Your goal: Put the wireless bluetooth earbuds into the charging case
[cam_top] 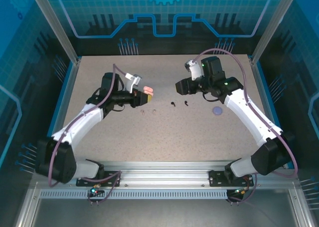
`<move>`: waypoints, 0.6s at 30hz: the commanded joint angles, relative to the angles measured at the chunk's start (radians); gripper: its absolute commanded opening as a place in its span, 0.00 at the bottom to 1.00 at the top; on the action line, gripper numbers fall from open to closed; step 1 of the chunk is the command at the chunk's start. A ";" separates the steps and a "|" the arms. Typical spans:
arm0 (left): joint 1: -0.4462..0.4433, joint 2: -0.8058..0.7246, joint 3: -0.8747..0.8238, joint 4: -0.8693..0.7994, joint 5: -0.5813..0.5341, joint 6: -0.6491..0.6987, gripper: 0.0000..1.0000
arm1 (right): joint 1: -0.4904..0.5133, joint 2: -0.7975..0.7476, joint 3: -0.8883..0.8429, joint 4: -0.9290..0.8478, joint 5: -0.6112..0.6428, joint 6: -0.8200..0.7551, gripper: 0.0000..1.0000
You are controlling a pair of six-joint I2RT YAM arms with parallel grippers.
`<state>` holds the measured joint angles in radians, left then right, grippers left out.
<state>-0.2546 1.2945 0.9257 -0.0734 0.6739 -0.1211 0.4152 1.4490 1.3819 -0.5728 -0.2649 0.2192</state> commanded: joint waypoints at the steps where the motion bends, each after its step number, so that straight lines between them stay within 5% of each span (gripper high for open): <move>1: 0.000 -0.100 -0.068 0.223 -0.173 -0.072 0.00 | 0.052 0.083 -0.005 -0.056 0.056 0.134 0.60; 8: -0.001 -0.266 -0.165 0.320 -0.392 -0.136 0.00 | 0.159 0.319 0.092 -0.126 0.226 0.353 0.59; 18: -0.006 -0.369 -0.221 0.354 -0.456 -0.167 0.00 | 0.264 0.641 0.318 -0.205 0.305 0.483 0.53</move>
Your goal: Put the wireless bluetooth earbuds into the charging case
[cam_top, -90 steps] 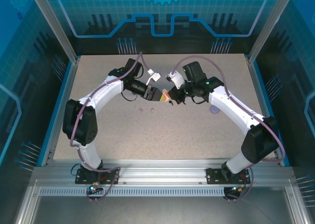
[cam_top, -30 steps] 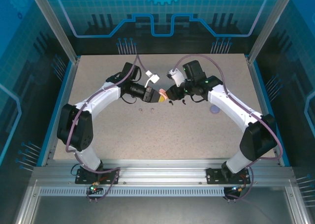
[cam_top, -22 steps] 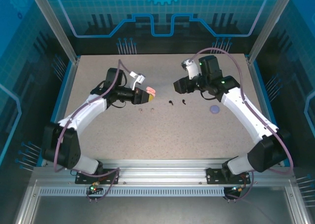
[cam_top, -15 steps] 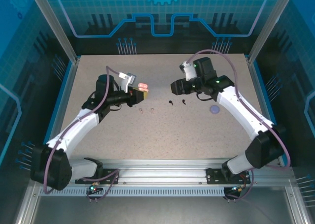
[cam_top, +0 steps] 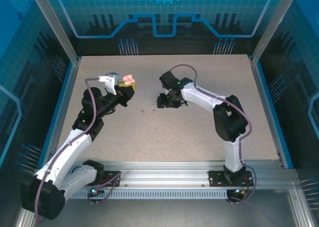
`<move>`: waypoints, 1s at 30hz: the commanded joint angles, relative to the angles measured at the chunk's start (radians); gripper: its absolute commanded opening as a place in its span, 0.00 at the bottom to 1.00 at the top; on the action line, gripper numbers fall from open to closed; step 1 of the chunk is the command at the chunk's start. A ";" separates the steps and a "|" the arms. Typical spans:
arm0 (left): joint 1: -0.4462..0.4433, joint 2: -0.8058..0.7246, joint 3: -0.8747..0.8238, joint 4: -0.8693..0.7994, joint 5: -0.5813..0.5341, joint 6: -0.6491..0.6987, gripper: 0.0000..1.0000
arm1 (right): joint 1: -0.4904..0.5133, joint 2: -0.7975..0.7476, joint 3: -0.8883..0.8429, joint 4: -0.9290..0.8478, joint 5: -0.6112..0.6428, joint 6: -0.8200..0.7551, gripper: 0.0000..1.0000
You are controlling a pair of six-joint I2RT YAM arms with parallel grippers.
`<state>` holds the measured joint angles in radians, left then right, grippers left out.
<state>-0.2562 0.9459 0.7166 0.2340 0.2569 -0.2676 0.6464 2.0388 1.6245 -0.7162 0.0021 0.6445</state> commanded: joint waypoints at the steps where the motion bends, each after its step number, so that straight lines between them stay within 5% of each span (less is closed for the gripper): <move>1: -0.006 -0.024 -0.011 0.044 -0.037 -0.020 0.00 | 0.043 0.081 0.105 -0.077 0.050 0.066 0.53; 11: -0.015 -0.035 -0.026 0.086 -0.042 -0.041 0.00 | 0.097 0.260 0.325 -0.232 0.172 0.180 0.45; 30: -0.021 -0.042 -0.045 0.110 -0.045 -0.050 0.00 | 0.136 0.389 0.448 -0.275 0.173 0.216 0.40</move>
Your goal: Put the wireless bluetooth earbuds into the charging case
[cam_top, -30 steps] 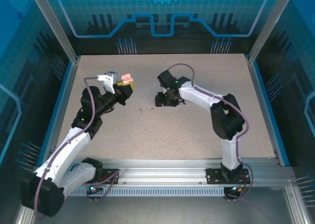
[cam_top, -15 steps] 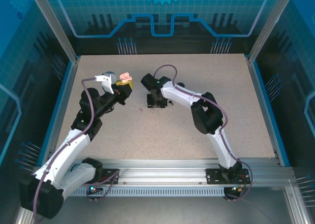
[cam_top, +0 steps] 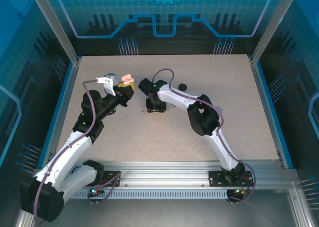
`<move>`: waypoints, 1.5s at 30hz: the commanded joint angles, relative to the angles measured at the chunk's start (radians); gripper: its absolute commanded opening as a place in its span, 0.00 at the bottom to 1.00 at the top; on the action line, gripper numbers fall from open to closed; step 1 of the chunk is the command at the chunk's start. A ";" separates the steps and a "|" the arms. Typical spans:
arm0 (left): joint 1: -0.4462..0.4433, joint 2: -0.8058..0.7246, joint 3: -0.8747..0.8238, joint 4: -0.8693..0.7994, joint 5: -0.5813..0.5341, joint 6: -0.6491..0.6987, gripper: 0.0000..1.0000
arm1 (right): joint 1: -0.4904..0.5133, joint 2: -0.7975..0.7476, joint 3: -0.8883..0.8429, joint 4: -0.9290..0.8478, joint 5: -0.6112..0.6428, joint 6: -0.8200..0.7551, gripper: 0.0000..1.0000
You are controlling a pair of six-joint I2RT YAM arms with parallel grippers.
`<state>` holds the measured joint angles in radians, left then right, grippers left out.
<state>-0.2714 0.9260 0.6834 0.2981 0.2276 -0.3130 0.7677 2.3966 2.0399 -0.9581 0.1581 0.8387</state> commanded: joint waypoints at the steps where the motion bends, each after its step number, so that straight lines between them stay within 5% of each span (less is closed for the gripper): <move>1: -0.005 -0.023 -0.013 0.046 -0.015 -0.005 0.00 | 0.015 0.035 0.036 -0.033 0.019 0.022 0.40; 24: -0.012 -0.021 -0.021 0.048 -0.010 -0.006 0.00 | 0.021 0.030 0.035 -0.004 0.016 0.020 0.17; 45: -0.084 -0.002 -0.058 0.233 0.060 0.138 0.00 | -0.071 -0.496 -0.313 0.255 0.034 -0.048 0.13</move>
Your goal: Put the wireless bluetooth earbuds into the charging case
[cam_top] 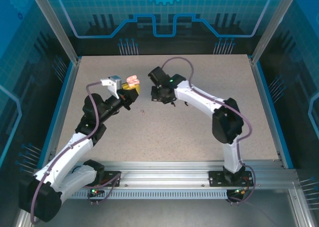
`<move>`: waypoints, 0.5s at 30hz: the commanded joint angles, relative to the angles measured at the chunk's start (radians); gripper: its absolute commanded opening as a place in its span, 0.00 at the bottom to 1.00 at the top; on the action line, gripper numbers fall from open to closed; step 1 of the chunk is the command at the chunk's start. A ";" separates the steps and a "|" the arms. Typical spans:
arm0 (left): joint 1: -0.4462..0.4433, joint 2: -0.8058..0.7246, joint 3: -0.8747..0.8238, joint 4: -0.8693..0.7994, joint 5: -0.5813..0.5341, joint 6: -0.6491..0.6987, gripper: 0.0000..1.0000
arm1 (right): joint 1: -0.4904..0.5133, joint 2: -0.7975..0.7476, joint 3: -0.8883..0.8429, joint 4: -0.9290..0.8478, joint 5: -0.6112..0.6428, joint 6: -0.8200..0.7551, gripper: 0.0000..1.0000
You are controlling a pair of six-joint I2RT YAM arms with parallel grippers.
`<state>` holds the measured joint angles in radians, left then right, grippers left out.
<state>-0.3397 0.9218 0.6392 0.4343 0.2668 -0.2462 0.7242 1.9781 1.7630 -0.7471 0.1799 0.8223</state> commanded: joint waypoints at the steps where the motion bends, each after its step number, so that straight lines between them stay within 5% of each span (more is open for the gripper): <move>1: -0.020 0.011 -0.014 0.106 0.022 0.091 0.00 | -0.038 -0.111 -0.054 0.056 0.005 -0.041 0.13; 15: -0.118 0.137 0.000 0.285 0.036 0.320 0.00 | -0.177 -0.529 -0.211 0.275 -0.190 -0.186 0.13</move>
<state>-0.4431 1.0500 0.6304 0.6331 0.2859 0.0044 0.5667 1.5097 1.5776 -0.5644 0.0750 0.6891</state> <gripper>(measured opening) 0.226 0.133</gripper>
